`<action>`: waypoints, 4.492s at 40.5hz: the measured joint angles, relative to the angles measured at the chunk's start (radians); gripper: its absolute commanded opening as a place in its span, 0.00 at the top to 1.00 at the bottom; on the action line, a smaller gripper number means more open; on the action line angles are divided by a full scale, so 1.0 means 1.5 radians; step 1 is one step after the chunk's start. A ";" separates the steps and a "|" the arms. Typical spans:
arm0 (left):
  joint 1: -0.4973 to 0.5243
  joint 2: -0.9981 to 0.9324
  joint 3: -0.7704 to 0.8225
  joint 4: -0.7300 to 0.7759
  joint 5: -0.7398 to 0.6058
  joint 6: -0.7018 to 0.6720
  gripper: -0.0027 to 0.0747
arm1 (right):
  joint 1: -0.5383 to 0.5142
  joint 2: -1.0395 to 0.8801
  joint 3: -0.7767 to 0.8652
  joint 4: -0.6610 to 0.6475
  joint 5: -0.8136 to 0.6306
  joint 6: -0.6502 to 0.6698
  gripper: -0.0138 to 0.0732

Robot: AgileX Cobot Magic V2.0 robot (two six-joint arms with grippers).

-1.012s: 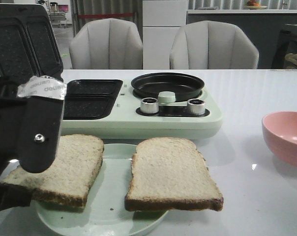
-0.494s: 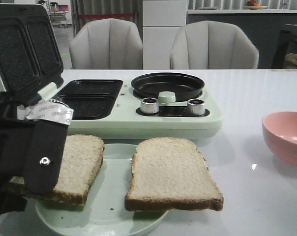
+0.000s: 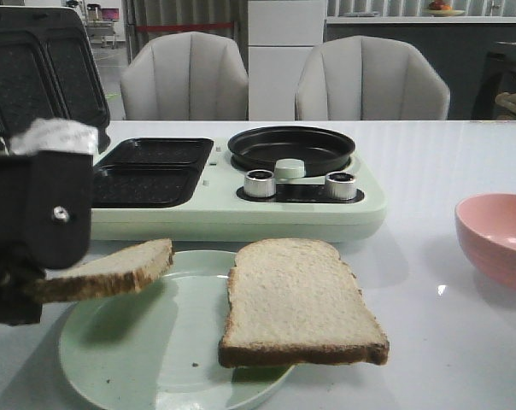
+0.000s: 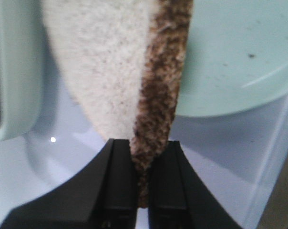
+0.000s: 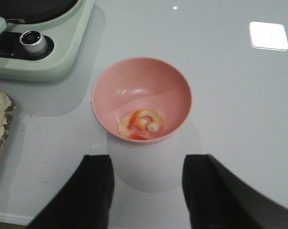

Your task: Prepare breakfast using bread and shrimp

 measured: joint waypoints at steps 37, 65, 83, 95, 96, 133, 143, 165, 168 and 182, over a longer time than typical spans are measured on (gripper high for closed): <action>0.160 -0.018 -0.217 0.280 -0.037 -0.059 0.84 | 0.000 0.000 0.000 0.000 0.000 0.000 0.32; 0.295 0.398 -0.580 0.288 -0.055 -0.061 0.83 | 0.000 0.000 0.000 0.000 0.000 0.000 0.32; 0.309 0.445 -0.584 0.290 -0.086 -0.061 0.59 | 0.000 0.000 0.000 0.000 0.000 0.000 0.32; 0.309 0.445 -0.584 0.292 -0.098 -0.061 0.22 | 0.000 0.000 0.000 0.000 0.000 0.000 0.32; 0.309 0.445 -0.584 0.292 -0.097 -0.061 0.22 | 0.000 0.000 0.000 0.000 0.000 0.000 0.32; 0.153 0.151 -0.443 -0.198 0.139 0.079 0.23 | 0.000 0.000 0.000 0.000 0.000 0.000 0.32; 0.105 -0.043 -0.432 -0.487 0.244 0.118 0.23 | 0.000 0.000 0.000 0.000 0.000 0.000 0.32; 0.030 -0.428 -0.218 -0.637 0.241 0.119 0.23 | 0.000 0.000 0.000 0.000 0.000 0.000 0.32; 0.028 -0.478 -0.183 -0.639 0.224 0.119 0.23 | 0.000 0.000 0.000 0.000 0.000 0.000 0.32; 0.026 -0.591 -0.094 -0.617 0.195 0.120 0.23 | 0.000 0.000 0.000 0.001 -0.009 0.000 0.32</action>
